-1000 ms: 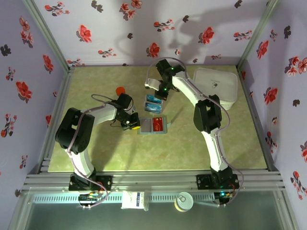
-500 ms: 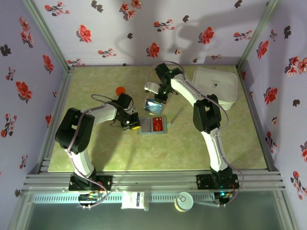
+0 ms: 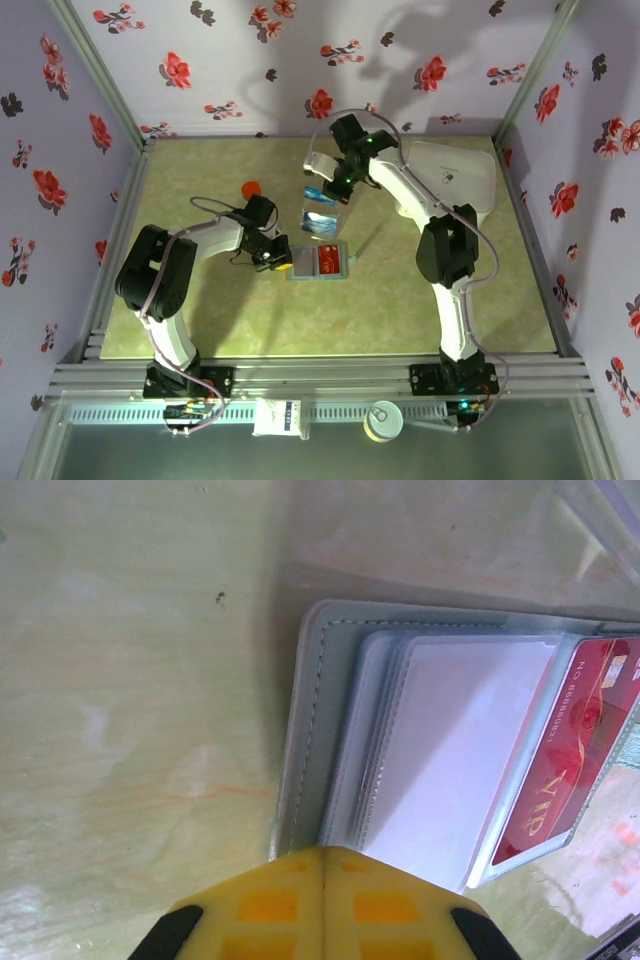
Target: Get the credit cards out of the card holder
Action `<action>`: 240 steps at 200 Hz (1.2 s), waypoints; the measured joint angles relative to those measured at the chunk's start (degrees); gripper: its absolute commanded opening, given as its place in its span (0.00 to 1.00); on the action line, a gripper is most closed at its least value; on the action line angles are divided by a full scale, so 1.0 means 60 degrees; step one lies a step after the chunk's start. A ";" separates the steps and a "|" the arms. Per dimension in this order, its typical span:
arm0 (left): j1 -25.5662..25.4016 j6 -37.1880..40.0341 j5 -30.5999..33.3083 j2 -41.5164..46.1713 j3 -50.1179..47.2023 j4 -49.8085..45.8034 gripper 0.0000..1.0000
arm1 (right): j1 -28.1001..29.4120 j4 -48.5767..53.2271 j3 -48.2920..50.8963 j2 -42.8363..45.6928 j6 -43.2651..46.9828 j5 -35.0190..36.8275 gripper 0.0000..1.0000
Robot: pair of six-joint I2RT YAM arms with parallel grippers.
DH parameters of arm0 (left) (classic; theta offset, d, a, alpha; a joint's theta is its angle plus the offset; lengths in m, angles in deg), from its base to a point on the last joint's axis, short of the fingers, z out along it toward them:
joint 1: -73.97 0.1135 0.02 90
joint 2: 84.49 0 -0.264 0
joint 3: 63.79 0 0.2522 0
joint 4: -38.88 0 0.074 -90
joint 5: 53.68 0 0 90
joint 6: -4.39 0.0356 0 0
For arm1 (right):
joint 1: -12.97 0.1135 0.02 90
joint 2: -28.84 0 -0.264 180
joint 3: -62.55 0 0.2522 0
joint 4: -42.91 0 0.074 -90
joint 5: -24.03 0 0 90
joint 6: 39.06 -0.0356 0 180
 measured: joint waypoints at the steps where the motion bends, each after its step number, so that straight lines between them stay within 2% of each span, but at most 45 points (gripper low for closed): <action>1: 0.0000 0.0000 0.0000 0.0000 0.0000 0.0000 0.05 | 0.0004 0.0000 0.0004 0.0000 0.0000 -0.0004 0.01; 146: 0.0000 -0.0004 -0.0004 0.0000 -0.0036 0.0007 0.05 | 0.0138 0.0066 0.0652 -0.1118 -0.0335 -0.0353 0.01; 240: 0.0000 0.0000 0.0000 0.0000 -0.0106 0.0025 0.05 | 0.0153 0.1504 -0.0357 -0.1880 0.1388 -0.0874 0.03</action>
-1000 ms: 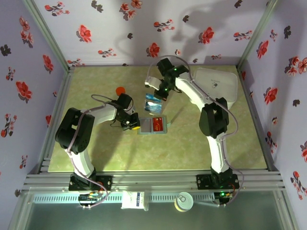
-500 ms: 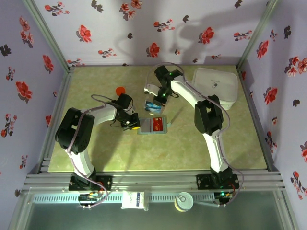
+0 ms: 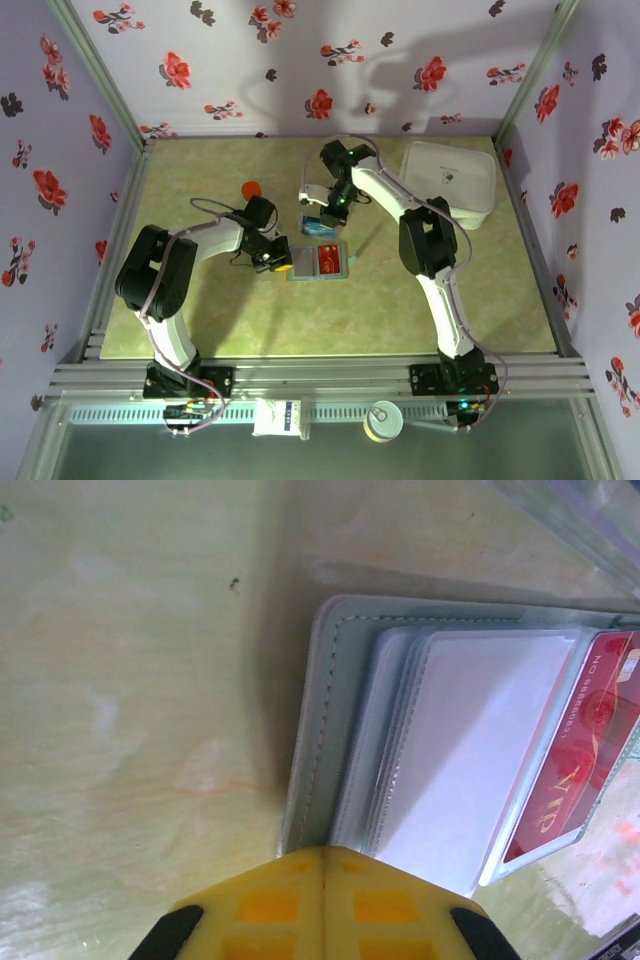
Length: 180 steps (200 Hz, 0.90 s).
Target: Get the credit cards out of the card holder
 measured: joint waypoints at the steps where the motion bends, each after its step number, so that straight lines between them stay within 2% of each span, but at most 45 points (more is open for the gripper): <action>1: 0.0000 0.0000 -0.0004 0.0000 0.0000 0.0000 0.05 | 0.0000 0.0025 -0.0011 -0.0015 0.0036 -0.0011 0.03; 27: 0.0000 -0.0004 0.0000 0.0000 -0.0036 0.0004 0.05 | -0.0007 0.0561 -0.0353 -0.0259 0.0601 -0.0175 0.06; 43: 0.0000 0.0000 -0.0004 0.0000 -0.0044 0.0000 0.05 | -0.0011 0.0769 -0.0433 -0.0288 0.0780 -0.0193 0.20; 54: 0.0000 -0.0004 -0.0004 0.0000 -0.0044 0.0000 0.05 | -0.0025 0.0860 -0.0455 -0.0288 0.0889 -0.0215 0.24; 114: 0.0000 0.0000 -0.0004 0.0000 -0.0044 -0.0004 0.05 | -0.0157 -0.0055 -0.0051 -0.0015 0.0306 -0.0025 0.26; 156: 0.0000 0.0000 -0.0004 0.0000 -0.0044 -0.0025 0.05 | -0.0244 -0.1789 0.1938 0.1690 -0.0947 0.0131 0.28; 180: 0.0000 0.0000 -0.0007 0.0000 -0.0044 -0.0025 0.05 | -0.0251 -0.2998 0.3228 0.2860 -0.2295 0.0149 0.28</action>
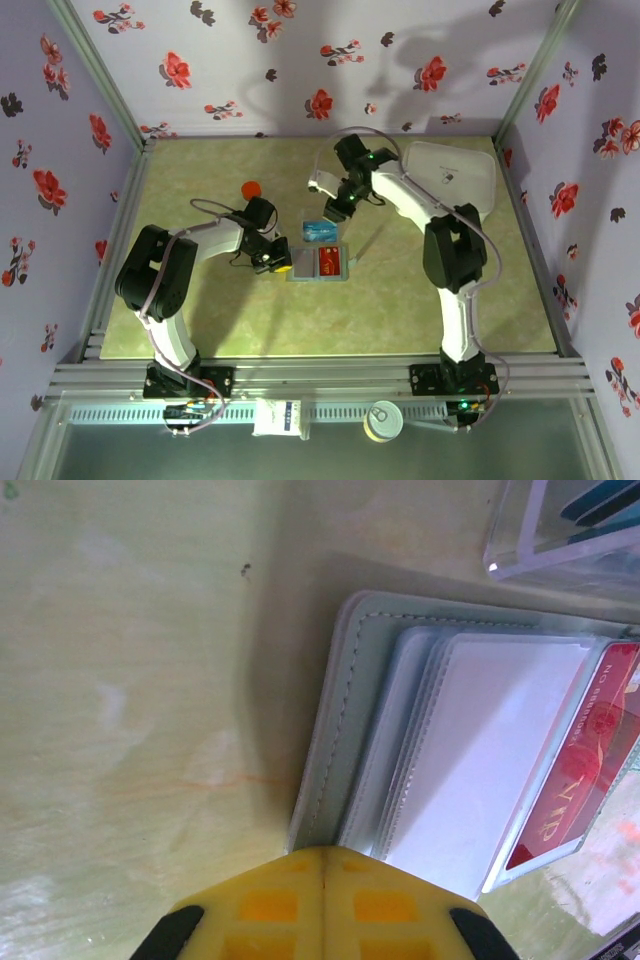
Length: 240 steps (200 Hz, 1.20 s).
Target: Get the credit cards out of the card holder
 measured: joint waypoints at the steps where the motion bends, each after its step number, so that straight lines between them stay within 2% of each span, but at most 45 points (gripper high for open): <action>1: 0.0000 0.0000 0.0000 0.0000 0.0000 0.0000 0.05 | -0.0004 -0.0025 0.0036 0.0036 -0.0029 0.0004 0.28; 31: -0.0004 -0.0004 0.0004 0.0040 0.0000 -0.0007 0.05 | 0.0000 -0.1606 0.1719 0.1184 -0.2554 0.0004 0.29; 70: -0.0233 -0.0011 0.0007 0.0146 0.0262 -0.0197 0.05 | 0.0062 -0.3603 0.4244 0.2233 -0.6594 0.0109 0.28; 121: -0.1045 -0.0022 0.0007 0.0098 0.1359 -0.0408 0.03 | 0.0095 -0.4572 0.6251 0.2885 -1.0553 0.0157 0.27; 160: -0.1483 -0.0018 0.0149 -0.0404 0.2106 -0.0470 0.00 | 0.0091 -0.4969 0.6925 0.2892 -1.2091 -0.0171 0.31; 200: -0.1705 -0.0015 0.0550 -0.1013 0.2262 -0.0831 0.00 | 0.0091 -0.5118 0.7206 0.2892 -1.2797 -0.0219 0.37; 218: -0.1759 -0.0015 0.0623 -0.1188 0.2277 -0.0922 0.00 | 0.0091 -0.5249 0.7246 0.2881 -1.2925 -0.0251 0.35; 240: -0.1803 -0.0015 0.0692 -0.1308 0.2375 -0.0991 0.00 | 0.0091 -0.5439 0.7289 0.2816 -1.3089 -0.0350 0.27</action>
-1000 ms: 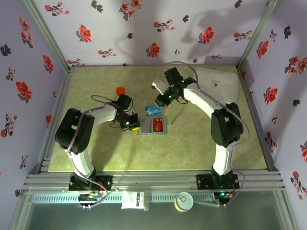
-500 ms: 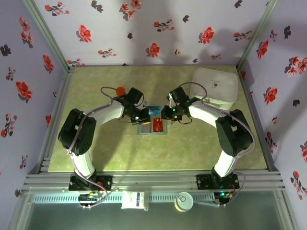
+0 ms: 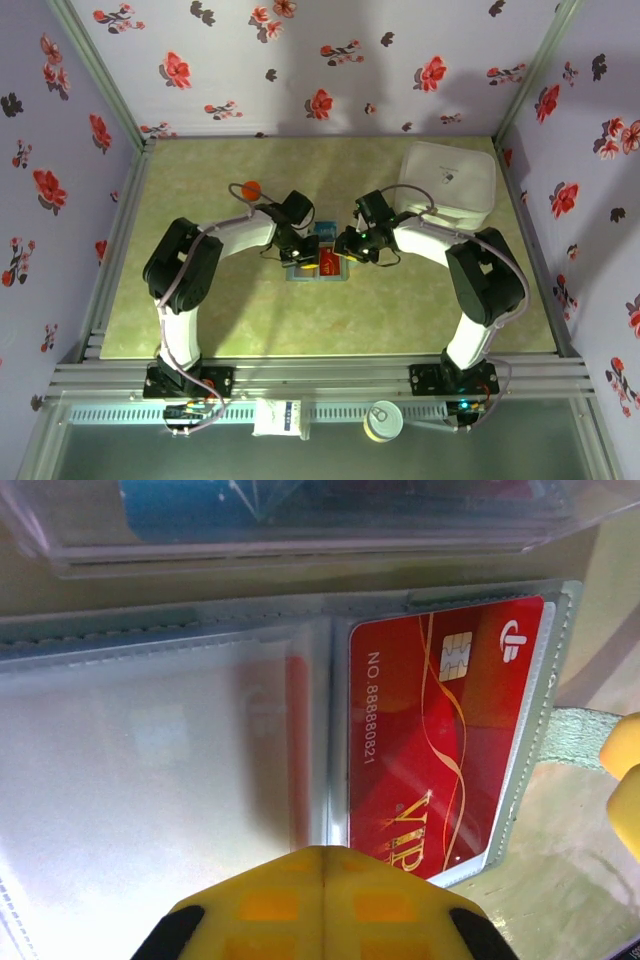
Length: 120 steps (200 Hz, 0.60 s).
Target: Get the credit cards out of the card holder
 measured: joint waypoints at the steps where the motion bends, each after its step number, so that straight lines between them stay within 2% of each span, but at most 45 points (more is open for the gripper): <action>1: -0.0004 0.0000 0.0000 -0.0007 0.0004 0.0000 0.00 | 0.0000 -0.0007 0.0004 -0.0004 -0.0015 0.0000 0.26; 18: -0.0022 0.0000 0.0066 -0.0015 0.0098 -0.0025 0.00 | 0.0000 -0.0189 0.0029 -0.0113 -0.0164 -0.0120 0.22; 84: -0.0018 0.0157 0.1330 0.0186 0.0204 -0.0823 0.00 | 0.0084 -0.0335 0.0033 -0.0623 -0.0237 -0.0291 0.22; 120: 0.0007 0.0299 0.1508 0.0208 0.0073 -0.0973 0.00 | 0.0138 -0.0302 -0.0120 -0.0801 -0.0222 -0.0291 0.22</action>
